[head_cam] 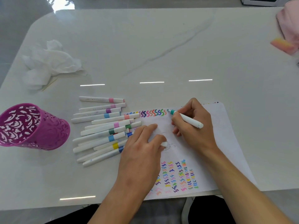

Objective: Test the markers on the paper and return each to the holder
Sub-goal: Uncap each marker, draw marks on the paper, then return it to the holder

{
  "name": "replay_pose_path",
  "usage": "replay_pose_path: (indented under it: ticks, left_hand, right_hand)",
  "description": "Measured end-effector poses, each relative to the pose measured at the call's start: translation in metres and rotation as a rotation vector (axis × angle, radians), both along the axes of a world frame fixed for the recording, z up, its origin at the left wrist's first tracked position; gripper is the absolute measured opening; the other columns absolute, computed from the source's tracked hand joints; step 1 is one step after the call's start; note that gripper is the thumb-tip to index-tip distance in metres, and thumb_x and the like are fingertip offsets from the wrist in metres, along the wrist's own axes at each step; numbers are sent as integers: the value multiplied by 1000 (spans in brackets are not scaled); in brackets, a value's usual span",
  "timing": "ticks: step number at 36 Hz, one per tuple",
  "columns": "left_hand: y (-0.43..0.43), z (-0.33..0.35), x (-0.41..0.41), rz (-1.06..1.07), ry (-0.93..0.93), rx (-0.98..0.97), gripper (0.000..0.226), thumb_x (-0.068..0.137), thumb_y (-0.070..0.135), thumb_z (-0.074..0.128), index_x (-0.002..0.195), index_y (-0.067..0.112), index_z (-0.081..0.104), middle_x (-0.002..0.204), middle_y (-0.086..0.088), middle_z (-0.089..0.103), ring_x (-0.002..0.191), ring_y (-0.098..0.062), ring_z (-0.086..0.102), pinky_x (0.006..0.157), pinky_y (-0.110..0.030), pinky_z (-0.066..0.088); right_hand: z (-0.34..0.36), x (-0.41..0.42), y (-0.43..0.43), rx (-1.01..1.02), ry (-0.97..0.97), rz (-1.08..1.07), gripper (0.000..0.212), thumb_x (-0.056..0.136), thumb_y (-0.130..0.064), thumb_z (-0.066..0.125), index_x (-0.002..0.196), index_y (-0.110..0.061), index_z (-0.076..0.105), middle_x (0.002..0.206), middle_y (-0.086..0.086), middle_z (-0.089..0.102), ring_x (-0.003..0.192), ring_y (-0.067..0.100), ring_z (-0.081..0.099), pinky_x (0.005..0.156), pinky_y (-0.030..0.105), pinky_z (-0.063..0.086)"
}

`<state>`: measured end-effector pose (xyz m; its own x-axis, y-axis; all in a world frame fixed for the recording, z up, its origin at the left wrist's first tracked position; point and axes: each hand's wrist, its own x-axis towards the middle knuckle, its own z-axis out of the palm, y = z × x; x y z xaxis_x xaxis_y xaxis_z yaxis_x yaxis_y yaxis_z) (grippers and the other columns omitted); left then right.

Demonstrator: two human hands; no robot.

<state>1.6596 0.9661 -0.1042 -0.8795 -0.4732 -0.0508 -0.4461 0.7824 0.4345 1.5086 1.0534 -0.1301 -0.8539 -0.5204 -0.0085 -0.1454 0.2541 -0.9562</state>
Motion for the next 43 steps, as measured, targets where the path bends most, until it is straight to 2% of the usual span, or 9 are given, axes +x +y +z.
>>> replay_pose_path:
  ticks: [9, 14, 23, 25, 29, 32, 34, 41, 43]
  left_hand:
    - [0, 2, -1, 14, -30, 17, 18, 93, 28, 68, 110, 27, 73, 143, 1, 55, 134, -22, 47, 105, -40, 48]
    - [1, 2, -1, 21, -38, 10, 21, 95, 33, 63, 115, 32, 70, 147, 7, 52, 138, -17, 42, 109, -35, 44]
    - [0, 1, -2, 31, -38, 4, 21, 92, 32, 68, 112, 31, 72, 142, 8, 57, 133, -16, 47, 104, -34, 48]
    - [0, 1, -2, 34, -41, -5, 21, 91, 32, 69, 112, 31, 73, 141, 9, 58, 132, -15, 48, 103, -33, 47]
    - [0, 1, -2, 40, -44, -19, 21, 90, 33, 70, 111, 31, 74, 140, 11, 59, 131, -13, 49, 101, -30, 47]
    - [1, 2, -2, 41, -43, -23, 22, 90, 32, 70, 112, 30, 74, 140, 11, 59, 130, -13, 49, 101, -30, 47]
    - [1, 3, -2, 40, -45, -26, 22, 90, 30, 70, 112, 29, 74, 139, 10, 60, 130, -14, 50, 101, -31, 48]
    - [1, 6, 1, 59, -33, -40, 21, 85, 25, 76, 106, 27, 76, 133, 9, 64, 124, -13, 55, 96, -29, 50]
    - [1, 6, 2, 59, -29, -52, 20, 85, 24, 76, 105, 26, 76, 133, 8, 65, 123, -14, 56, 96, -29, 50]
  right_hand:
    - [1, 1, -1, -12, -29, -8, 20, 77, -24, 70, 77, -13, 53, 67, 9, 69, 51, 27, 66, 45, 24, 49]
    - [1, 1, -2, 8, -7, -20, 21, 76, -22, 70, 77, -11, 53, 65, 7, 68, 49, 25, 65, 44, 28, 50]
    - [2, 3, -1, 4, -8, -43, 24, 73, -24, 70, 76, -10, 51, 66, 9, 68, 48, 28, 65, 43, 25, 48]
    - [3, 3, -1, 12, -3, -38, 24, 73, -24, 70, 76, -10, 51, 65, 8, 68, 49, 28, 65, 43, 28, 49]
    - [3, 4, -1, 36, 9, -24, 22, 72, -25, 69, 74, -13, 51, 64, 6, 67, 54, 33, 65, 46, 43, 52]
    - [5, 6, 0, 4, -10, -33, 21, 75, -25, 69, 76, -13, 51, 67, 9, 67, 56, 33, 65, 44, 33, 52]
    - [6, 6, 1, -22, -34, -44, 20, 77, -22, 69, 79, -12, 52, 69, 9, 68, 54, 30, 67, 46, 29, 53]
    - [12, 8, 5, -94, -80, -41, 11, 83, -19, 64, 87, -18, 54, 73, 9, 73, 60, 27, 74, 56, 42, 62]
    - [16, 7, 7, -104, -81, -40, 10, 86, -18, 62, 92, -17, 55, 76, 9, 74, 64, 27, 75, 59, 40, 62]
